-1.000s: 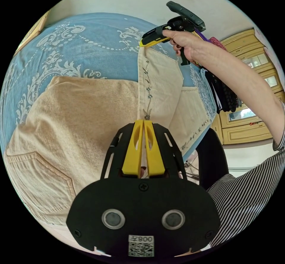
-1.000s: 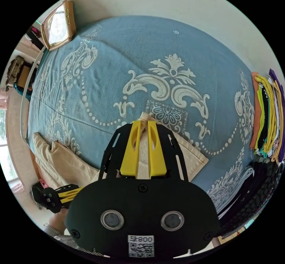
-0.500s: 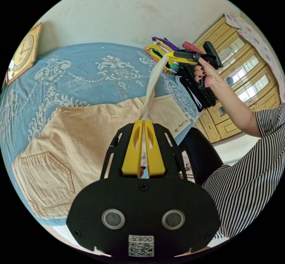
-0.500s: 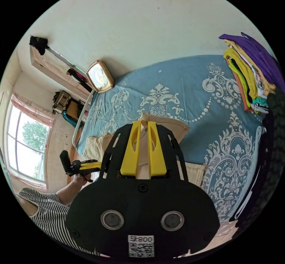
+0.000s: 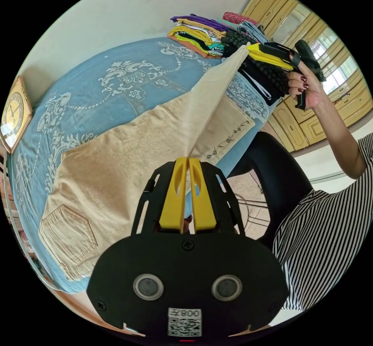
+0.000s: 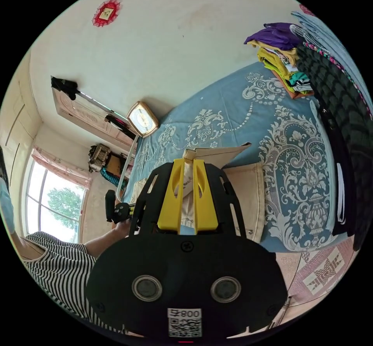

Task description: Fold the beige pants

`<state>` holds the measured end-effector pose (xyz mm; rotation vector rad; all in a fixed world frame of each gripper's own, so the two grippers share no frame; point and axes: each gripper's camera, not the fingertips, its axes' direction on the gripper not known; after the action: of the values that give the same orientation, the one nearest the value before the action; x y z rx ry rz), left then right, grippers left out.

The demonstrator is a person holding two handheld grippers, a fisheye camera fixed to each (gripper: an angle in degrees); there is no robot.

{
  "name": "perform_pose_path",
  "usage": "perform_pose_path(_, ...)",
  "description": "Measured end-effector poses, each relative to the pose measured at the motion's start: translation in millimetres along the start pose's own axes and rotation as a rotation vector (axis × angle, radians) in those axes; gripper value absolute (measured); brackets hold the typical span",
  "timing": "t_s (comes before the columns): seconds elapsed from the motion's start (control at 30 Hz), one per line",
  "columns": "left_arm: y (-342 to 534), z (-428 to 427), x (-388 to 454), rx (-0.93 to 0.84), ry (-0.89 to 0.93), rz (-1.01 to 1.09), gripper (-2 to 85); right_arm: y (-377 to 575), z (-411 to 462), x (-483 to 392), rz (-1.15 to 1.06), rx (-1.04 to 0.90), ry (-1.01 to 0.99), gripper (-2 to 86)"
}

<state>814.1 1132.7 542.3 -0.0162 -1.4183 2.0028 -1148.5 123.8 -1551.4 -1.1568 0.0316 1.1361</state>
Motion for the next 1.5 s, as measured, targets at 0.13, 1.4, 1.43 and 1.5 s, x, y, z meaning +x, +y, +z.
perform_pose_path(0.13,-27,4,23,-0.113,-0.011,0.03,1.1,53,-11,46,0.092,-0.019,0.004,3.4)
perform_pose_path(1.4,-357,-41,49,-0.217,0.093,0.164,6.5,182,-29,118,0.23,-0.209,0.132,8.8)
perform_pose_path(1.43,-365,-36,46,-0.232,0.088,0.17,7.0,181,-25,117,0.227,-0.22,0.131,9.0)
perform_pose_path(1.5,-375,-28,40,-0.253,0.1,0.182,7.3,175,-13,115,0.227,-0.246,0.115,9.7)
